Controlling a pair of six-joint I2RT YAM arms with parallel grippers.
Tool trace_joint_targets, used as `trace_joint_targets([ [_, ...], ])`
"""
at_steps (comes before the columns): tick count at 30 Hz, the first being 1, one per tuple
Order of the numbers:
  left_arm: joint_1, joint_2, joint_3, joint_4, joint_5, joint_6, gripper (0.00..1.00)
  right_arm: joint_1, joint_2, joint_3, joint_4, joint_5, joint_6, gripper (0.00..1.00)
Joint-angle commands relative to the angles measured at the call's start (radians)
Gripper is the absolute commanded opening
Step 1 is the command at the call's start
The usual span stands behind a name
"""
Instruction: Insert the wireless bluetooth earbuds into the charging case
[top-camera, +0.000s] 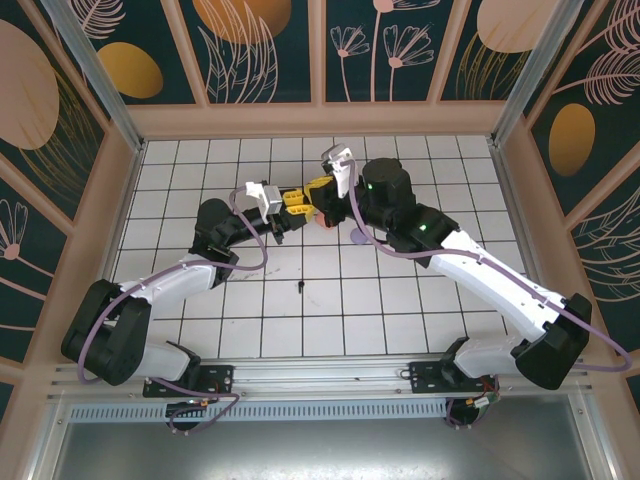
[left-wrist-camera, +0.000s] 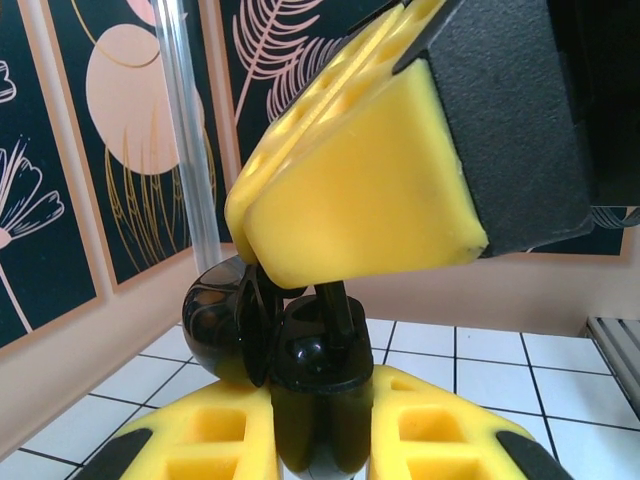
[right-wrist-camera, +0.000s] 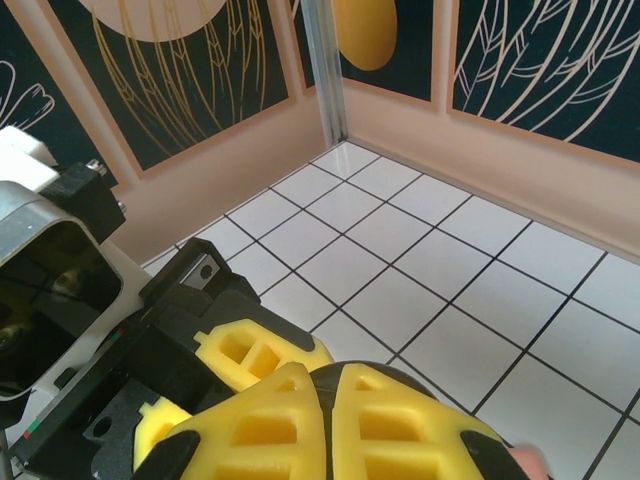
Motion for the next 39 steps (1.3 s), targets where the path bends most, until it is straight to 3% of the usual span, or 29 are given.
trace_joint_targets([
  [1,-0.003,-0.041,0.062,0.098,0.004,-0.031,0.00,0.018,0.000,-0.033,-0.066,-0.030,-0.031,0.03],
  [10,-0.004,-0.047,0.071,0.096,-0.001,-0.049,0.00,0.022,0.024,-0.018,-0.120,-0.040,-0.040,0.05],
  [13,-0.003,-0.045,0.068,0.083,-0.008,-0.046,0.00,0.022,0.024,0.006,-0.109,-0.016,-0.009,0.18],
  [16,-0.004,-0.037,0.057,0.081,-0.024,-0.045,0.00,0.021,0.026,0.057,-0.109,0.027,0.038,0.42],
  [21,-0.004,-0.022,0.018,0.097,-0.088,-0.027,0.00,0.015,0.007,0.163,-0.108,0.094,0.122,0.61],
  [30,-0.002,-0.033,-0.060,0.169,-0.196,-0.007,0.00,-0.004,-0.111,0.196,-0.148,0.156,0.339,0.67],
  [39,0.008,-0.119,-0.112,0.155,-0.368,0.054,0.00,-0.004,-0.180,-0.152,-0.180,0.193,0.644,0.66],
])
